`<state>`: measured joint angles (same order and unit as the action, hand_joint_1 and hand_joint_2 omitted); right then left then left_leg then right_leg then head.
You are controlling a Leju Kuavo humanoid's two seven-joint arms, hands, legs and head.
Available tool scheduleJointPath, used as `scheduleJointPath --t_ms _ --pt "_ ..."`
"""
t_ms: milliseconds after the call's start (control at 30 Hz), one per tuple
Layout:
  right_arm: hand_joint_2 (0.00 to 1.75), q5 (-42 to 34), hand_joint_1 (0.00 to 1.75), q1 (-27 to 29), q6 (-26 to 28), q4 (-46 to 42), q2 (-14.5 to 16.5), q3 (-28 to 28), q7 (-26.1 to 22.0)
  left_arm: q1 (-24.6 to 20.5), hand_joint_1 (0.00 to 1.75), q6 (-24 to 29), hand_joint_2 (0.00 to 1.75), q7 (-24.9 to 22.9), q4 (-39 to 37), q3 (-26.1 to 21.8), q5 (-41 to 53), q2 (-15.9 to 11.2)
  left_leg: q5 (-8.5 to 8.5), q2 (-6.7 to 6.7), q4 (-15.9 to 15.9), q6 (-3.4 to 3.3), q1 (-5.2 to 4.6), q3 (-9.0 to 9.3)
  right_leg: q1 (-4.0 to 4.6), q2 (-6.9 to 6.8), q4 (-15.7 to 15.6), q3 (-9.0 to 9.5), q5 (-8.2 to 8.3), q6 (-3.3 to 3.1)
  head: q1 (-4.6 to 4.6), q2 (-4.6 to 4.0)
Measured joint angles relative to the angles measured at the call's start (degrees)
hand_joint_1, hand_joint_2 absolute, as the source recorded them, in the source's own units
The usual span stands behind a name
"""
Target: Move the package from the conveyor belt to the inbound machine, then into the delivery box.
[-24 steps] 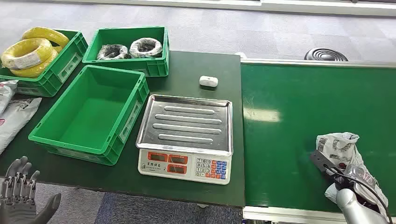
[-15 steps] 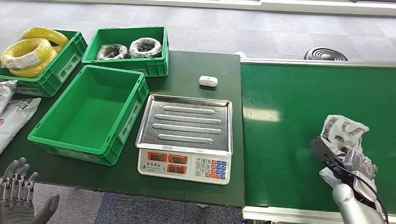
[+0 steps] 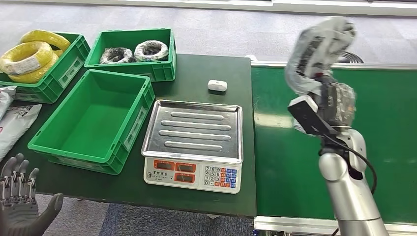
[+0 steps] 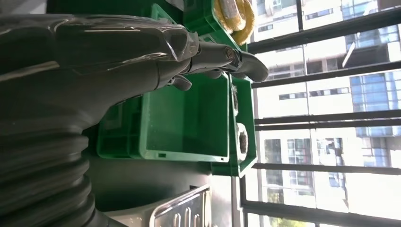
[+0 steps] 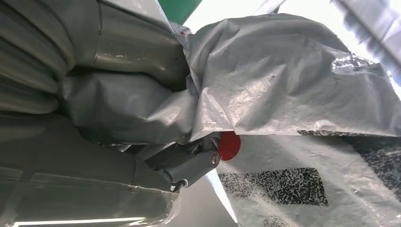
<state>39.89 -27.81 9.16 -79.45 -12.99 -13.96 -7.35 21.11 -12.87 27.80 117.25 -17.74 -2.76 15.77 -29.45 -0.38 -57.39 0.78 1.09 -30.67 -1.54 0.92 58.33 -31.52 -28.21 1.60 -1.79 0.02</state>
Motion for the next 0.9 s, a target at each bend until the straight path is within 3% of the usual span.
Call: scheduleJointPath --t_ms 67,233,367,600,633,733,767,900 --pt "1.75 -1.24 1.75 -3.46 -8.38 -0.33 2.93 -4.72 1.11 -2.05 0.00 1.01 1.75 -0.10 -1.48 2.04 -0.19 -1.80 0.15 -0.18 -0.01 0.07 0.04 -0.07 0.04 -0.15 0.05 -0.10 0.03 -0.04 -0.01 0.00" --pt "1.75 -2.34 1.75 -9.90 -19.39 4.02 8.89 -12.56 2.78 -5.39 0.00 2.29 1.75 -1.21 -4.09 5.84 -0.45 -5.10 0.27 -0.29 -0.01 0.10 0.06 -0.27 0.06 -0.31 0.11 -0.18 0.08 -0.11 0.01 0.00" --pt "1.75 -2.11 1.75 -11.61 -20.26 8.10 12.04 -15.87 2.86 -6.64 0.00 2.64 1.75 -1.62 -5.08 7.48 -0.54 -6.47 0.27 -0.32 -0.03 0.10 0.05 -0.38 0.05 -0.32 0.10 -0.30 0.09 -0.13 0.00 0.00" --pt "1.75 -0.29 1.73 -13.21 -24.45 12.73 13.94 -18.90 2.96 -7.65 0.00 3.08 1.75 -2.64 -5.75 8.39 -0.69 -7.51 0.26 -0.30 -0.03 0.10 0.05 -0.49 0.05 -0.31 0.08 -0.41 0.09 -0.13 0.02 0.00" --pt "1.75 0.47 1.40 -13.26 -24.54 14.30 14.49 -19.69 2.66 -8.12 0.00 3.37 1.75 -3.29 -5.75 8.42 -0.70 -7.52 0.26 -0.30 -0.03 0.10 0.05 -0.49 0.06 -0.31 0.09 -0.42 0.09 -0.13 0.02 0.00" --pt "1.75 2.19 0.10 -13.26 -22.84 19.80 16.24 -21.97 1.42 -9.38 0.00 4.30 1.75 -5.19 -5.74 8.44 -0.69 -7.39 0.27 -0.32 -0.02 0.11 0.07 -0.49 0.07 -0.32 0.10 -0.41 0.09 -0.13 0.01 0.00" --pt "1.75 2.64 0.00 -13.27 -22.11 21.43 16.66 -22.59 1.04 -9.64 0.00 4.48 1.75 -5.73 -5.73 8.42 -0.79 -7.25 0.27 -0.32 -0.02 0.12 0.08 -0.49 0.08 -0.32 0.11 -0.41 0.09 -0.14 0.01 0.00" --pt "1.75 3.23 0.00 -13.53 -19.87 26.16 17.92 -24.00 -0.45 -10.51 0.00 4.46 1.75 -7.54 -5.53 8.62 -0.86 -6.77 0.28 -0.31 -0.03 0.12 0.07 -0.50 0.07 -0.32 0.11 -0.43 0.10 -0.14 0.02 0.00"
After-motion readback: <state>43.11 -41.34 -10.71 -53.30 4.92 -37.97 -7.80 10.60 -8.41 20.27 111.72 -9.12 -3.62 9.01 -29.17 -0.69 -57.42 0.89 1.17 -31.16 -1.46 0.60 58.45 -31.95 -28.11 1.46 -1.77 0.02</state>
